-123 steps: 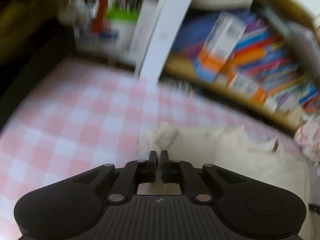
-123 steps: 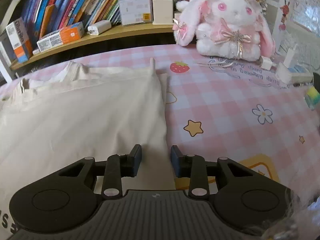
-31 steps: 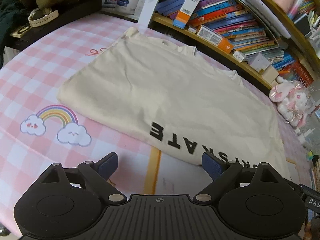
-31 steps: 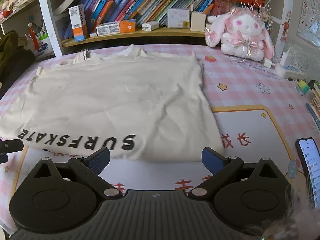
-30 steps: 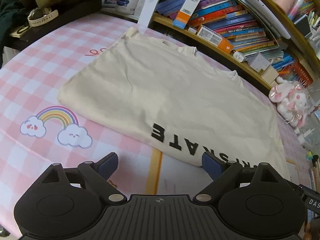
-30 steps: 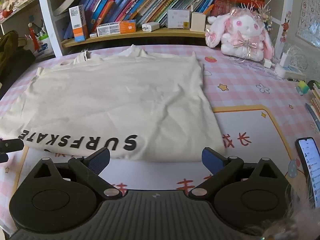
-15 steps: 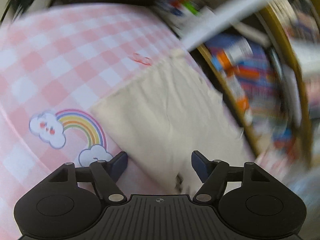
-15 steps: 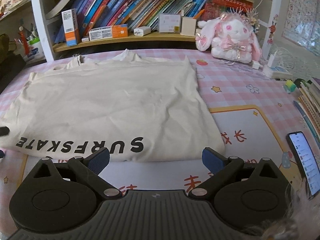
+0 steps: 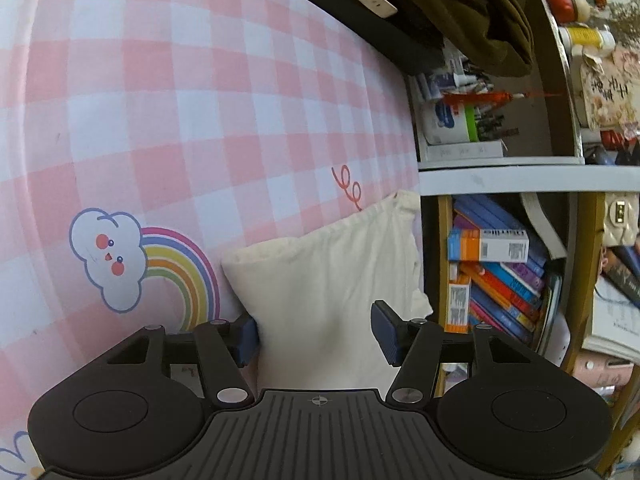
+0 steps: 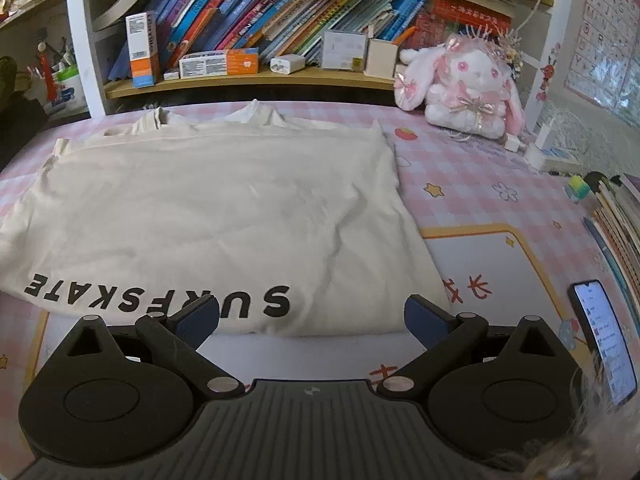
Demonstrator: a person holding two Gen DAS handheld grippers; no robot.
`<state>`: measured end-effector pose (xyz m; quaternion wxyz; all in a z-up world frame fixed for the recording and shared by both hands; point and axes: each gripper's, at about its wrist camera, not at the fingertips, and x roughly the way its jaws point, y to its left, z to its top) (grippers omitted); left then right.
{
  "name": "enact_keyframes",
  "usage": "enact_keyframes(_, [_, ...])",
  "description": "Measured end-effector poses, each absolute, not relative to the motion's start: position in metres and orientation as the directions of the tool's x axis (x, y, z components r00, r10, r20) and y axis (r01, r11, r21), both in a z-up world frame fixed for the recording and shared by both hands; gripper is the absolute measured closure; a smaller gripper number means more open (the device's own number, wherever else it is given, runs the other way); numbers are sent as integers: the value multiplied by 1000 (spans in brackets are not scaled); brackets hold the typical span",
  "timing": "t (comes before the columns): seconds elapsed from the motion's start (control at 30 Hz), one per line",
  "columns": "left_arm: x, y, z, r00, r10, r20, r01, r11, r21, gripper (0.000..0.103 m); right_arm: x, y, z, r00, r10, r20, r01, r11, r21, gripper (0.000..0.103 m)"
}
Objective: Fold clothes
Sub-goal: 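Grasp the shirt corners with the left and right grippers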
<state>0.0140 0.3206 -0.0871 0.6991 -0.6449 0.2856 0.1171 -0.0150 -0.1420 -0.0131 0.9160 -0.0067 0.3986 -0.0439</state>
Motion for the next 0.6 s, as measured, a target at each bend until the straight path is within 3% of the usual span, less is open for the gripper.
enact_keyframes(0.33, [14,322,-96,833,-184,-522,-516,85,-852,46,-1,-136,-15,662,-62,-747,25,998,-61,3])
enact_keyframes(0.4, [12,321,-98,835,-168,-524,-519,78,-851,54,3,-136,-14,660,-52,-749,8,998,-62,3])
enact_keyframes(0.53, [9,318,-104,828,-136,-545,-542,61,-838,82,17,-138,-13,660,-22,-751,-33,998,-59,3])
enact_keyframes(0.6, [7,317,-108,826,-127,-549,-547,56,-835,89,29,-137,-11,652,-8,-758,-54,997,-57,3])
